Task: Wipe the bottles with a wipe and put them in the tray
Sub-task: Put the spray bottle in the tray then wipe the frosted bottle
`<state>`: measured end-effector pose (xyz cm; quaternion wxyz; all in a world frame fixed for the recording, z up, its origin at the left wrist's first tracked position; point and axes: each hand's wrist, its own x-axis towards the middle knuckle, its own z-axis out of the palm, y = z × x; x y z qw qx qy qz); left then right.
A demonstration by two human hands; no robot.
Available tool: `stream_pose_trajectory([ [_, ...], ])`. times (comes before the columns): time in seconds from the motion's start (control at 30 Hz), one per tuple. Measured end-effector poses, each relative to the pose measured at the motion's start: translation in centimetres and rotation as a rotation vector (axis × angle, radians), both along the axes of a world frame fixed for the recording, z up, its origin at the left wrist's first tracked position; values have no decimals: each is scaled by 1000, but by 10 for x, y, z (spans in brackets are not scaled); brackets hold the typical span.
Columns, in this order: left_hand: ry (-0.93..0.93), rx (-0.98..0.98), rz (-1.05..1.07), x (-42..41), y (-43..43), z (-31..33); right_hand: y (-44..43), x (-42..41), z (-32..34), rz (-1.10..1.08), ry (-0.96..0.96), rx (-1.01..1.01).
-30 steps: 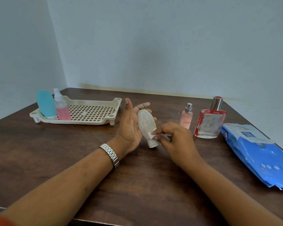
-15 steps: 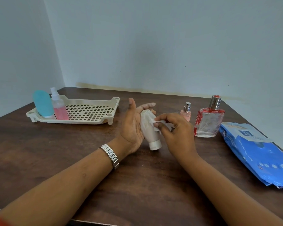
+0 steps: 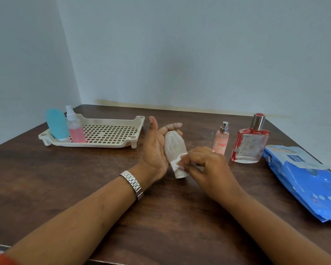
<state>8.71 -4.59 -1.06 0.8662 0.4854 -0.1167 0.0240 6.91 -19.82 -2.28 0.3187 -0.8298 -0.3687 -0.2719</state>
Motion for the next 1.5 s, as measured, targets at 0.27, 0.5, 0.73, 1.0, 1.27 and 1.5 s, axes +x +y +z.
stream_pose_trajectory([
  [0.27, -35, 52, -3, 1, 0, 3, 0, 4, 4, 9, -54, -13],
  [0.5, -89, 123, -78, 0, -7, 5, 7, 14, 12, -104, -190, 249],
  [0.73, 48, -32, -15, -3, -11, 1, 13, 9, 6, -33, 79, 276],
  [1.0, 74, -88, 113, 1, 1, 5, 13, 2, -2, 74, 47, 22],
  [1.27, 60, -51, -9, 0, -1, 5, 14, 3, -1, 60, -52, 87],
  [1.5, 66, 70, -102, -4, -18, -4, 19, 4, 10, -38, 1, 388],
])
